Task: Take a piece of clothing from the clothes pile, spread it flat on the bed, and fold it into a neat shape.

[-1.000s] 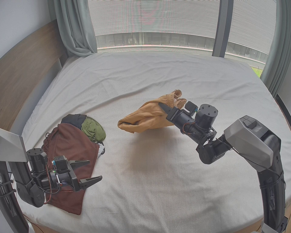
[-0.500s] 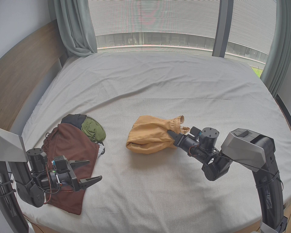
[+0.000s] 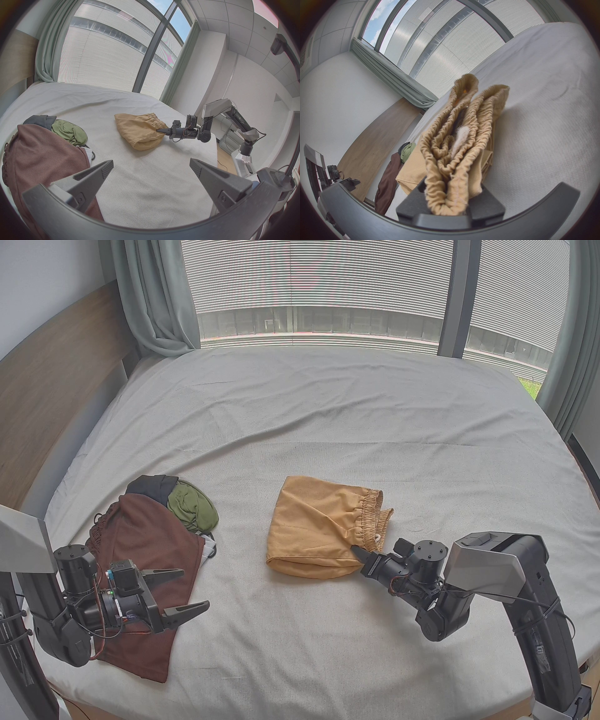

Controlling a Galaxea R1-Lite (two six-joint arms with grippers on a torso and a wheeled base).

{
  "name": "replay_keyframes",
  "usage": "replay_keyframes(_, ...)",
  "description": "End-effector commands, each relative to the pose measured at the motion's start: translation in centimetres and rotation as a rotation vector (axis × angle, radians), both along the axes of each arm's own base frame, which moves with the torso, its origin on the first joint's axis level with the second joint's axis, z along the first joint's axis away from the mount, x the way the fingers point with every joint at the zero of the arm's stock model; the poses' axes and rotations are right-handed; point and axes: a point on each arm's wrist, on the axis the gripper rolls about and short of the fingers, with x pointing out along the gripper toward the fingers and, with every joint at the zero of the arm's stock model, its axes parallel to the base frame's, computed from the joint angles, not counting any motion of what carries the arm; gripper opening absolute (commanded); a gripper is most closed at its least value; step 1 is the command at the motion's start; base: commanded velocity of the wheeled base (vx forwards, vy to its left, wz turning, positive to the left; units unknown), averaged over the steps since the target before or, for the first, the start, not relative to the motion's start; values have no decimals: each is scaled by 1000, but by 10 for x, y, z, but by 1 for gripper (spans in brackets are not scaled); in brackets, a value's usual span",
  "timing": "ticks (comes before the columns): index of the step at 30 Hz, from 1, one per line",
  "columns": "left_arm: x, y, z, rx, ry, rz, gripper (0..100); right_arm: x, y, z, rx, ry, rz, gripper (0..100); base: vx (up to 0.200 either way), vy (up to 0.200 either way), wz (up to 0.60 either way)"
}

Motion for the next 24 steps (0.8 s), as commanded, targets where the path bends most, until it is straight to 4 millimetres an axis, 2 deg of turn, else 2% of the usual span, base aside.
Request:
replay_keyframes(1, 0, 0, 0, 0, -1, 0, 100, -8, 3, -11, -14, 37, 14, 0, 0, 0, 0)
replay_keyframes(9, 0, 0, 0, 0, -1, 0, 100, -10, 9, -9, -16, 33, 8, 0, 0, 0, 0)
replay_keyframes(10, 0, 0, 0, 0, -1, 0, 100, -10, 10, -8, -16, 32, 8, 100, 0, 0, 0)
replay_keyframes(18, 0, 0, 0, 0, -3, 0, 100, -13, 4, -1, -21, 32, 0, 100, 0, 0, 0)
replay_keyframes(20, 1, 0, 0, 0, -4, 0, 100, -22, 3, 4, -31, 54, 12, 100, 0, 0, 0)
replay_keyframes(24, 2, 0, 1, 0, -8, 2, 100, -56, 13, 14, -56, 123, 110, 100, 0, 0, 0)
